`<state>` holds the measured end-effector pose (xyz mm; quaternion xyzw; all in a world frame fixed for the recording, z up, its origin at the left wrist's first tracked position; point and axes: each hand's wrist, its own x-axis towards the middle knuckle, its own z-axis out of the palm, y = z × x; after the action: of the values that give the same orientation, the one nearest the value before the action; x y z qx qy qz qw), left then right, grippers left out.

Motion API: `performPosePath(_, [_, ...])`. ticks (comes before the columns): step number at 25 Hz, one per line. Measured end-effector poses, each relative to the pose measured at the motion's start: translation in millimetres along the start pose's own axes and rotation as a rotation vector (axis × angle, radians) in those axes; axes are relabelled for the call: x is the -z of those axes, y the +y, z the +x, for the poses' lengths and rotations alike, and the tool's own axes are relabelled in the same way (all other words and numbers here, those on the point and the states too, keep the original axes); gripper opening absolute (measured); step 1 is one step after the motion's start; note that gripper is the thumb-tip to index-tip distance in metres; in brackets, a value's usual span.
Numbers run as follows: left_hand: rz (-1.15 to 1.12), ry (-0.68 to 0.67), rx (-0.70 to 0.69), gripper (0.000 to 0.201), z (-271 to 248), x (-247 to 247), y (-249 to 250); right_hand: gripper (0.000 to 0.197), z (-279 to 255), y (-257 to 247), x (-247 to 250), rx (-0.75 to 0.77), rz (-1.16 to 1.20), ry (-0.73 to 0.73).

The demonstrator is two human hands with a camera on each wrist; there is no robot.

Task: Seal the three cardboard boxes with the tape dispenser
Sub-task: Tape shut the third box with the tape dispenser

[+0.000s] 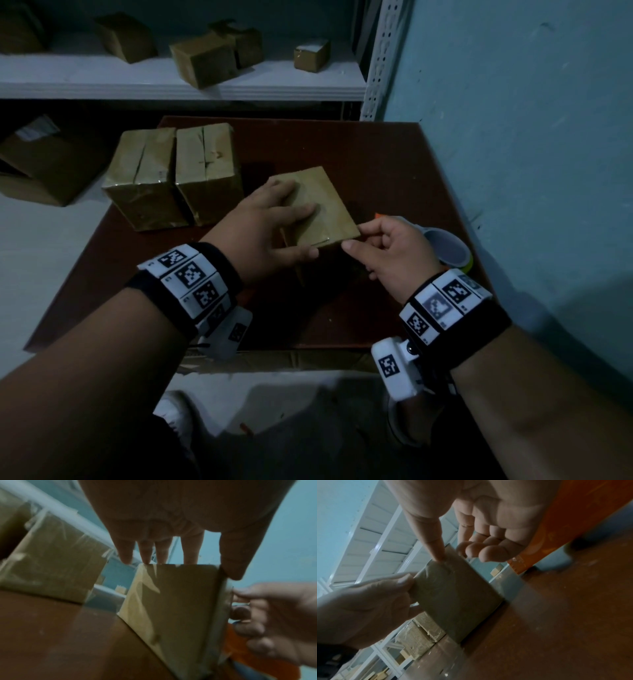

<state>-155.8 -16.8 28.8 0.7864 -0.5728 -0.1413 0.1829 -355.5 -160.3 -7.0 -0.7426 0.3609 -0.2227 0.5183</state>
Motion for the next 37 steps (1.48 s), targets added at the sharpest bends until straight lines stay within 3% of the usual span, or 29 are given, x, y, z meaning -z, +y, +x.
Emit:
performPosePath(2, [-0.082,-0.032,0.003,0.077,0,3,0,0.021,-4,-1,-1,0.013,-0.031,-0.015])
performPosePath(5, [-0.142,-0.045,-0.014,0.073,-1,2,-1,0.022,-8,-3,-3,0.034,-0.043,-0.012])
performPosePath(10, [-0.156,-0.043,-0.008,0.074,-2,4,-2,0.016,-9,-12,3,0.046,-0.083,-0.022])
performPosePath(15, [-0.163,-0.033,-0.028,0.081,-5,4,1,0.032,0,-29,28,-0.007,0.035,0.142])
performPosePath(19, [-0.187,0.017,-0.006,0.091,-4,4,4,0.03,4,-31,51,-0.01,-0.014,0.203])
performPosePath(23, [-0.187,0.041,-0.015,0.1,-2,3,4,0.028,9,-21,66,-0.098,-0.196,0.166])
performPosePath(28, [-0.176,0.058,-0.025,0.098,-1,0,7,0.057,7,-10,64,-0.033,-0.664,0.106])
performPosePath(37, [-0.157,0.022,-0.008,0.096,0,-2,11,0.074,9,-3,65,-0.108,-0.887,0.048])
